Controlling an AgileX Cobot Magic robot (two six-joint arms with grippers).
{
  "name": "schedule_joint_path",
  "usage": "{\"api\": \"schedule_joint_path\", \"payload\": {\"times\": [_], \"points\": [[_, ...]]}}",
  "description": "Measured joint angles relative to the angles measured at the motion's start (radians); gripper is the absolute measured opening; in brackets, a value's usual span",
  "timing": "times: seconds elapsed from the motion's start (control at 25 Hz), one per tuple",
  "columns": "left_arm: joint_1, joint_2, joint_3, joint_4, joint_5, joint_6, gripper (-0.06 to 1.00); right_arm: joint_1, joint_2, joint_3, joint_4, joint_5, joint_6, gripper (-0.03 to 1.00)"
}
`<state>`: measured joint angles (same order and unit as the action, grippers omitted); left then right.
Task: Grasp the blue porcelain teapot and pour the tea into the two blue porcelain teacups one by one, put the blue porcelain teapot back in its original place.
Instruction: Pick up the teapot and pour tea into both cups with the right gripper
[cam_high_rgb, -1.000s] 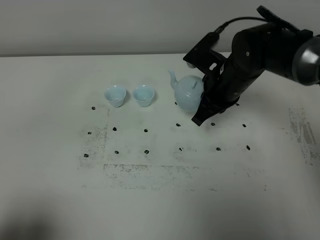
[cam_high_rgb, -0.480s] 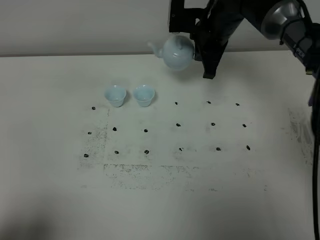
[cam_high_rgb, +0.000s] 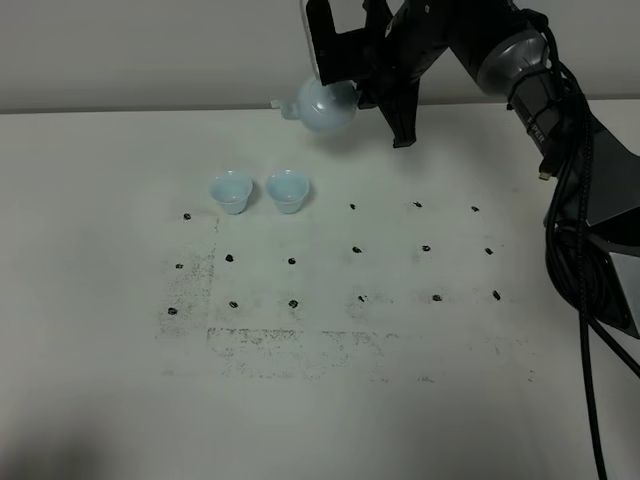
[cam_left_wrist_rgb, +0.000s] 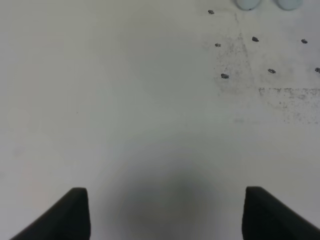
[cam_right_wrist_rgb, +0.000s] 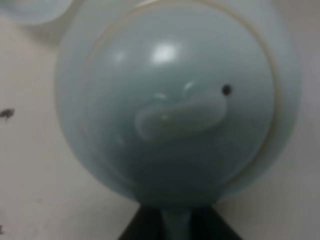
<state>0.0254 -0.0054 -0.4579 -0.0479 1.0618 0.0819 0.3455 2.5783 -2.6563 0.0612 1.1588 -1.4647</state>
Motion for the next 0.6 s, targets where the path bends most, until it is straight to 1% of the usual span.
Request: {"api": "schedule_joint_path", "payload": {"times": [0.2, 0.6], "points": [[0.000, 0.000, 0.000, 0.000, 0.000, 0.000, 0.61, 0.008, 0.025, -0.001, 0.001, -0.095, -0.092, 0.04], [0.005, 0.000, 0.000, 0.000, 0.000, 0.000, 0.61, 0.039, 0.066, -0.001, -0.004, -0.255, -0.193, 0.04]]}}
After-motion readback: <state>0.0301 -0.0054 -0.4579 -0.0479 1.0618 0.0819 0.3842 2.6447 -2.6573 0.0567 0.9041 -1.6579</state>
